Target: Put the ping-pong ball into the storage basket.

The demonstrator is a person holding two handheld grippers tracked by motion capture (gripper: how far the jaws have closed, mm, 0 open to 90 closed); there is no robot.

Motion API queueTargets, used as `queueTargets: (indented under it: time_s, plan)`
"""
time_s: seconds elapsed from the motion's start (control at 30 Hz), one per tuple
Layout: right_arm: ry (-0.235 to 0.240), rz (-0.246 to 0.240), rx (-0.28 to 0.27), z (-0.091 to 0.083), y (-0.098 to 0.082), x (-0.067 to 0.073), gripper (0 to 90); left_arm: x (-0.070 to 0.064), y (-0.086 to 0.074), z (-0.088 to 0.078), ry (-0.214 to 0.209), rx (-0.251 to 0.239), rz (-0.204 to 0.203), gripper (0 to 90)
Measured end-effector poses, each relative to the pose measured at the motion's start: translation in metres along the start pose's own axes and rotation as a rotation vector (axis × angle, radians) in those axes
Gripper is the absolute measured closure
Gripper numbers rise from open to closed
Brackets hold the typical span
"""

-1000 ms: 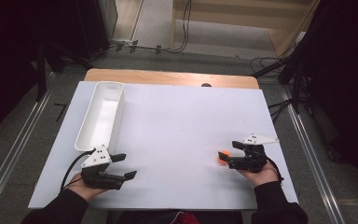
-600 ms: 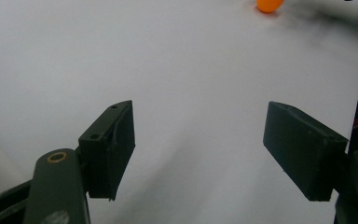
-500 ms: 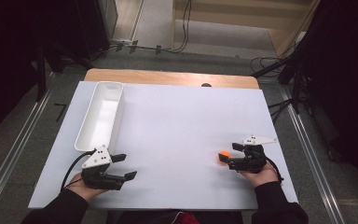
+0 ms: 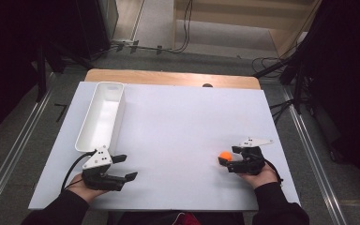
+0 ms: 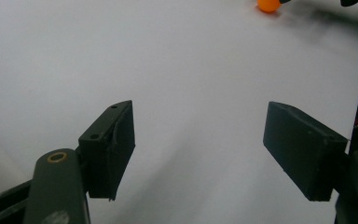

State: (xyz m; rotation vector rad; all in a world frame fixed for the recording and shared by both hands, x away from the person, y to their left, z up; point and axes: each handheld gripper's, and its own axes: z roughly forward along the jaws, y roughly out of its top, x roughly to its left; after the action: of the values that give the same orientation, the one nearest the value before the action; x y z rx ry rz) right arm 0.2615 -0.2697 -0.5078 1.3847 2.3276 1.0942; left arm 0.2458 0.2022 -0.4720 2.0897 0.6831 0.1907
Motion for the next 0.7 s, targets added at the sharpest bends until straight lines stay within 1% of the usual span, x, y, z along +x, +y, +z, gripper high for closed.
queueTargets:
  time_s: [0.13, 0.17, 0.23, 0.3, 0.7]
  plan:
    - [0.004, -0.004, 0.016, 0.0016, -0.0005, 0.0019, 18.9, 0.0001, 0.0000, -0.0002, -0.001, 0.001, 0.000, 25.3]
    - [0.005, -0.012, 0.022, 0.0020, -0.0007, 0.0018, 18.9, 0.0001, 0.0000, -0.0002, -0.001, 0.001, 0.000, 25.3]
    - [0.002, -0.012, 0.027, 0.0026, -0.0007, 0.0022, 18.9, 0.0001, 0.0000, -0.0001, -0.001, 0.001, 0.000, 25.3]
    - [-0.002, -0.023, 0.046, 0.0042, -0.0014, 0.0032, 19.0, 0.0000, -0.0001, -0.0001, 0.000, 0.000, 0.000, 25.3]
    - [-0.022, -0.059, 0.088, 0.0080, -0.0020, 0.0059, 21.6, 0.0000, -0.0001, -0.0001, 0.000, 0.000, 0.001, 25.3]
